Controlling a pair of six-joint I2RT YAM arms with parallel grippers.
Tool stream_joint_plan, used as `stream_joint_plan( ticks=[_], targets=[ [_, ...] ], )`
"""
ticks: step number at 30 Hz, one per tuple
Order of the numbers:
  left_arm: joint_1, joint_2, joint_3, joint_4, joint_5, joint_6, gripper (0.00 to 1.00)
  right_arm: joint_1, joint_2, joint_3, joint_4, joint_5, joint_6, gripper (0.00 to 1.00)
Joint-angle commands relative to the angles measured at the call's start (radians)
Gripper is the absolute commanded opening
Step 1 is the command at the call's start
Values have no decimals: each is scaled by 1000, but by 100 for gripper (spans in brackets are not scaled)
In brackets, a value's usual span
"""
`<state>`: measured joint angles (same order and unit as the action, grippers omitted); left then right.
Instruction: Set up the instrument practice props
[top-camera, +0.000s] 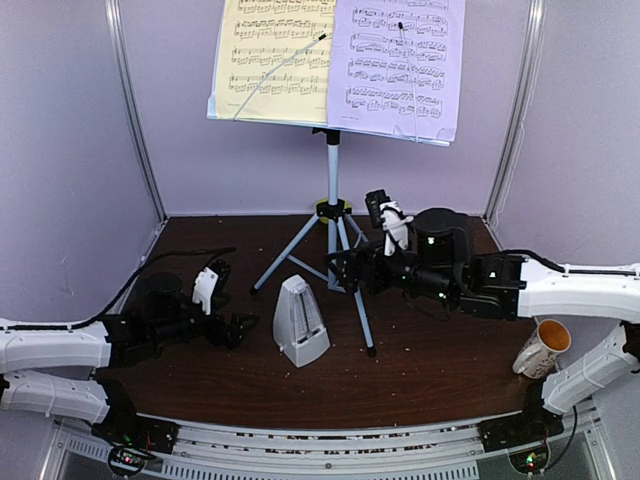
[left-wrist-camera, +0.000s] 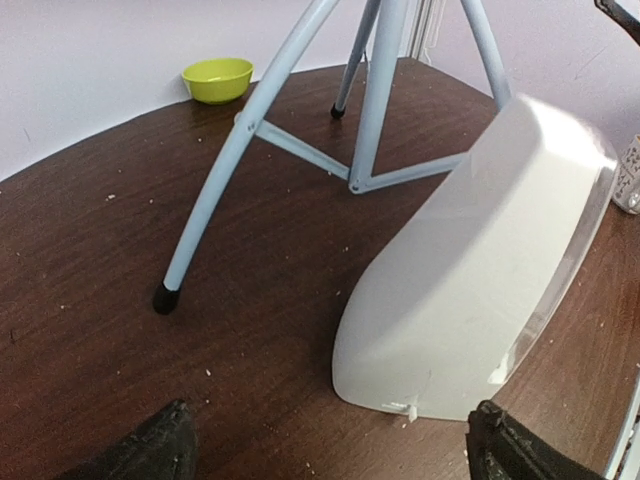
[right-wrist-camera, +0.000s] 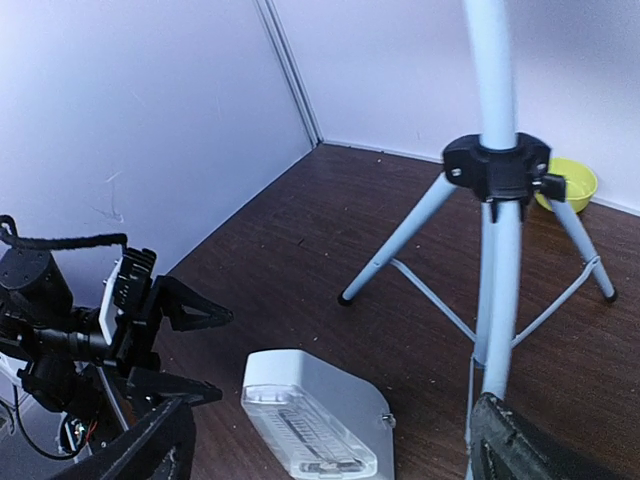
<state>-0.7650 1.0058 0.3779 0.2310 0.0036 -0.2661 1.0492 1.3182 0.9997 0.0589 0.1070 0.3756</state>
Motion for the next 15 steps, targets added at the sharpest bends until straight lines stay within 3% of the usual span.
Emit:
stream_joint_plan(
  ticks=[1,6,11,15],
  targets=[
    [0,5,-131,227,37,29,96,66,114,101,-55,78,41,97],
    [0,81,-142,229,19,123,94,104,236,204,-112,105,24,100],
    [-3,228,-176,447,57,170,94,110,326,281,-161,103,11,99],
    [-14,385,-135,508,117,262,98,109,366,306,-174,104,5,98]
  ],
)
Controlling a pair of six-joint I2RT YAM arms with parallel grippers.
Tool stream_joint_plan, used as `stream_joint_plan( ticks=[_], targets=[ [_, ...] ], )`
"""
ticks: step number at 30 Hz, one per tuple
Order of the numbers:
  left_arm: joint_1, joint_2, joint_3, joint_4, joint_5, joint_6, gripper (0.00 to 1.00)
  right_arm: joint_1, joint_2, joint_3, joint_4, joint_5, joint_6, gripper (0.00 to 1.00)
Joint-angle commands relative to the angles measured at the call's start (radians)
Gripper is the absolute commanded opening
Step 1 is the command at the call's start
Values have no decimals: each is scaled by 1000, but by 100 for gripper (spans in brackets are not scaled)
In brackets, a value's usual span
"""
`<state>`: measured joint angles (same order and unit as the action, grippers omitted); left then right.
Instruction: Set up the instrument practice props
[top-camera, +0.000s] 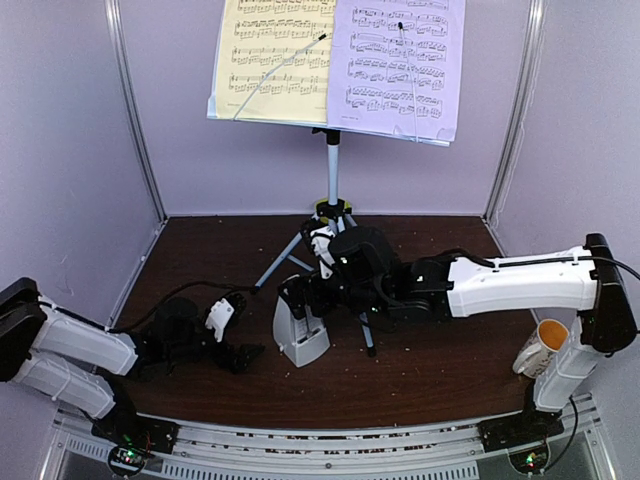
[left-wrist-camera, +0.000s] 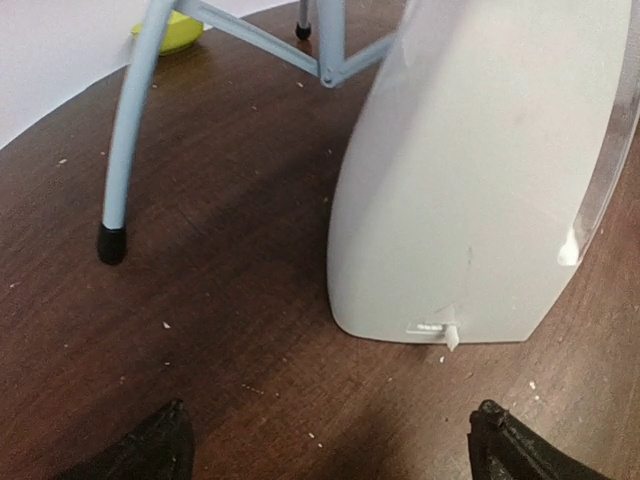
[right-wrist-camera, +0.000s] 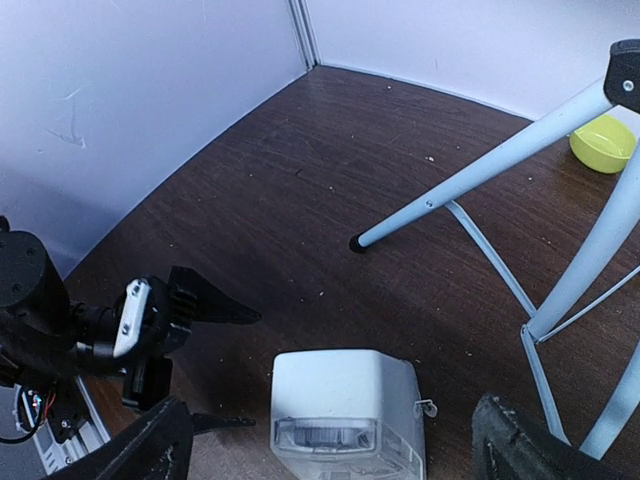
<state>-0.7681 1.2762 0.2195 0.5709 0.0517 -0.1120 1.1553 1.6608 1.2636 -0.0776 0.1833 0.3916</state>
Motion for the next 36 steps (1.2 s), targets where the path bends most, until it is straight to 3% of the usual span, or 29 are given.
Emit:
stream_joint_plan(
  ticks=[1,10,21,36],
  targets=[
    [-12,153,28,200,78,121,98,4,33,45,-38,27,-16,97],
    [-13,294,19,423,122,248,97,2,54,31,-33,44,-20,88],
    [-13,407,57,475,159,304,97,-2,72,39,-45,49,-23,70],
    [-13,460,104,495,149,312,95,-10,85,53,-38,39,-8,72]
  ],
)
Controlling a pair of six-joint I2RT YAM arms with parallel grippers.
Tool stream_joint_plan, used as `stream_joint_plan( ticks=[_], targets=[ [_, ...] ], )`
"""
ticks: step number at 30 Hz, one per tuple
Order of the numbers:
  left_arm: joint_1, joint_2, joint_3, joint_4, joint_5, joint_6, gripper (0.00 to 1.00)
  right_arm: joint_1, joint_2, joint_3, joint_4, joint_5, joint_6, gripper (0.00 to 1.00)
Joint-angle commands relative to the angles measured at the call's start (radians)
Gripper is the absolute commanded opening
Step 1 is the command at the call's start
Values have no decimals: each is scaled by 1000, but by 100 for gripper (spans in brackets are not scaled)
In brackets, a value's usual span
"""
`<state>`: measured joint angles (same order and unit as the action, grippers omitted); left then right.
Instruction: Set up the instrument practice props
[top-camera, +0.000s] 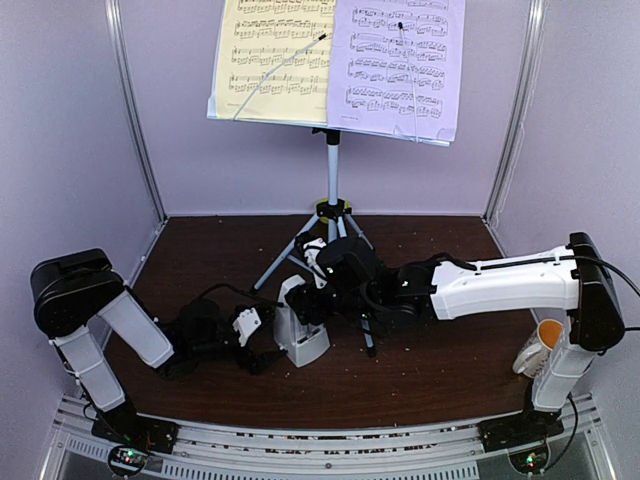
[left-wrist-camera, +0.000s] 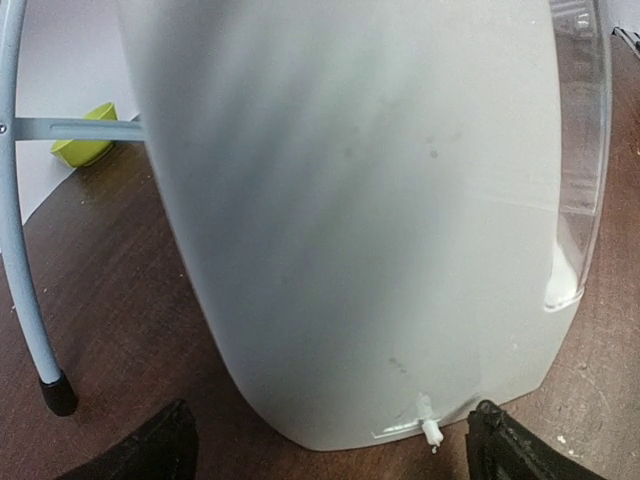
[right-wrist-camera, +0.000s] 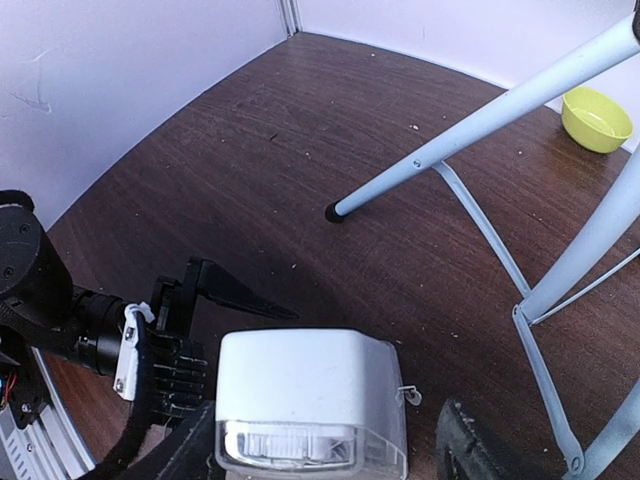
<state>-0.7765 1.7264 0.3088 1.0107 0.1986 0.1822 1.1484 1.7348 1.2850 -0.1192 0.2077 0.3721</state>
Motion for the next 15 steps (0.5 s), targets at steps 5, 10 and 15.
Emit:
stream_joint_plan(
  ticks=[5,10,15],
  targets=[
    [-3,16,25,18,-2,46,92,-4,11,28,4,18,13,69],
    [2,38,24,15,-14,64,88,-4,3,23,1,22,9,67],
    [3,38,16,22,-6,72,83,-6,3,22,0,20,-1,64]
  ],
)
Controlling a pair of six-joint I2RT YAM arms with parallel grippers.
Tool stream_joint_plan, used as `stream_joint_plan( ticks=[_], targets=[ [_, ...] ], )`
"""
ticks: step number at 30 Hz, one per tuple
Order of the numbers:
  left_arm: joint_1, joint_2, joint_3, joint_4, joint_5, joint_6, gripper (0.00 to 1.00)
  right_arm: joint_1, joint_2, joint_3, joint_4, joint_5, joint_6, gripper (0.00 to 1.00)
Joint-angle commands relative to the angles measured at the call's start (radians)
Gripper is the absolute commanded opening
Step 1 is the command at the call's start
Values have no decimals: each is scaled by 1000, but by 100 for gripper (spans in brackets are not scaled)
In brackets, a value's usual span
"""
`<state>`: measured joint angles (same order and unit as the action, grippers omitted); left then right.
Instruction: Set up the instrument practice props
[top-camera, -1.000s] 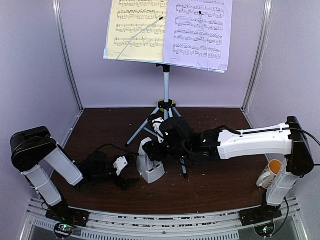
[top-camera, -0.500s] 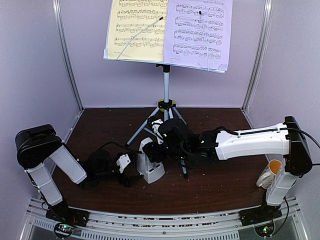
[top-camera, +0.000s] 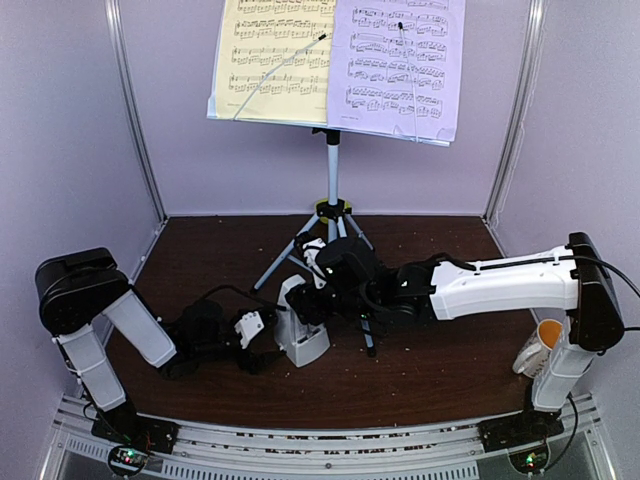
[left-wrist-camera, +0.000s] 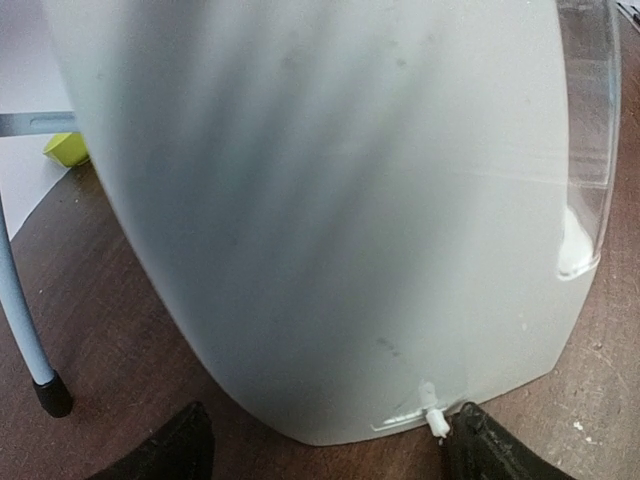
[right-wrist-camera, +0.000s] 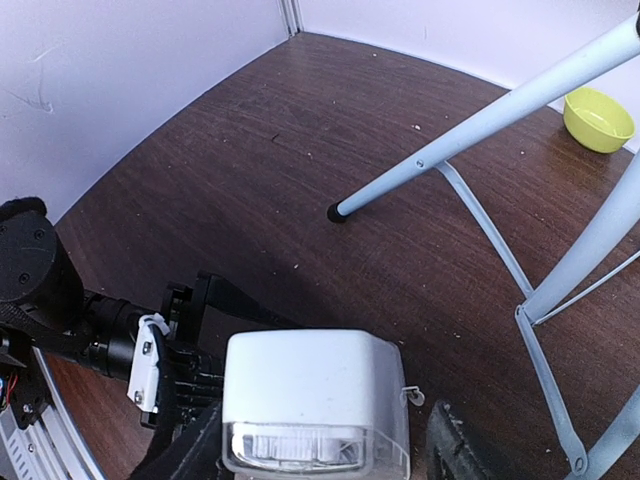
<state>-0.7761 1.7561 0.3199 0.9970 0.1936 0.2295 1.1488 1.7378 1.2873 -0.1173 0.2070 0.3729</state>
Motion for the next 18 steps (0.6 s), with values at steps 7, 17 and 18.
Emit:
stream_joint_plan(
  ticks=[7,17,18],
  targets=[
    [5,4,8,25,9,29,76,-6,-2,19,1,17,-2,63],
    [9,11,18,5,28,41,68,-6,-1,20,2,11,-6,61],
    [9,11,19,3,30,41,67,-6,-2,20,2,11,-6,60]
  ],
)
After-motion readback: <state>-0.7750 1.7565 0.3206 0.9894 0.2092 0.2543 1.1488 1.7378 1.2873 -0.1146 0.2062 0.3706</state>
